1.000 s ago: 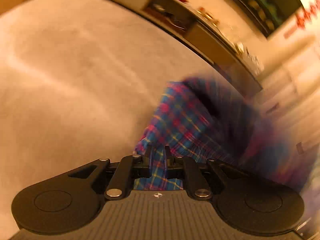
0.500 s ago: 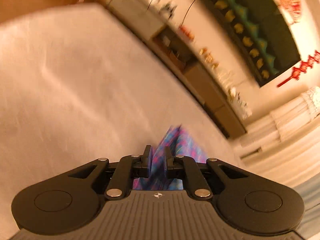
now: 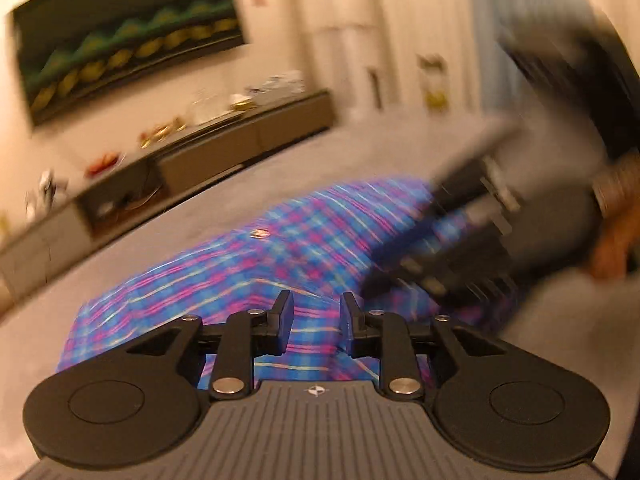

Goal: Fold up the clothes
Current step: 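Hold the fold with the left gripper while the right gripper presses it flat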

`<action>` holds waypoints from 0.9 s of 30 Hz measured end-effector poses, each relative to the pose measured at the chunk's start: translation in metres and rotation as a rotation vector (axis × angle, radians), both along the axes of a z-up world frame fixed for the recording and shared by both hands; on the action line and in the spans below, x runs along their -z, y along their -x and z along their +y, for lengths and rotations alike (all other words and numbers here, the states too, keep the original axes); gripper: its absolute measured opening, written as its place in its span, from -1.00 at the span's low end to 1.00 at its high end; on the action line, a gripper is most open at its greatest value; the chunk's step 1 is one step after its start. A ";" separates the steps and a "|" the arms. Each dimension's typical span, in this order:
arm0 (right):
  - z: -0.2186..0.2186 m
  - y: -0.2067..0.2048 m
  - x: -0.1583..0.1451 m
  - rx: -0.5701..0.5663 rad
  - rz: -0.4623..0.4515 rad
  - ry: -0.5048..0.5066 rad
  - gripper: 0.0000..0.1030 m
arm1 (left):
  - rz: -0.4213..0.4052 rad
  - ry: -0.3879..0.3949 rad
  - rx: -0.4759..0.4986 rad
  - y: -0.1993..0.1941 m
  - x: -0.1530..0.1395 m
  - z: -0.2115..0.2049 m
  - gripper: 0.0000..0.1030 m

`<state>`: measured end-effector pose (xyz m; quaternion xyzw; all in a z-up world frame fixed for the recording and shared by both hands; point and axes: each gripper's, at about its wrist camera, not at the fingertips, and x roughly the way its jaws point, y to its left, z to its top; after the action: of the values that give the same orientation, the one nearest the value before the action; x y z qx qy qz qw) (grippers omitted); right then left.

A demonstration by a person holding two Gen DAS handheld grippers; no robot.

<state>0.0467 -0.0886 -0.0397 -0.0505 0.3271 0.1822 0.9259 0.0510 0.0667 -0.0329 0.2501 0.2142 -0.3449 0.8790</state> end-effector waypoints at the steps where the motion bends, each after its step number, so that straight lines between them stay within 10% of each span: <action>1: 0.001 -0.004 0.002 0.001 0.007 0.001 -0.51 | -0.010 -0.025 0.000 0.000 0.006 -0.004 -0.47; 15: 0.006 -0.023 0.011 -0.003 0.036 0.009 -0.48 | 0.044 -0.051 -0.036 -0.035 0.025 -0.013 -0.48; 27: 0.025 -0.045 0.019 0.025 0.158 0.112 -0.50 | 0.572 0.510 -0.304 -0.098 0.025 0.061 -0.94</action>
<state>0.0920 -0.0640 -0.0584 -0.0838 0.4095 0.1554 0.8951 0.1492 0.1279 -0.0576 -0.1165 0.3920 -0.3088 0.8587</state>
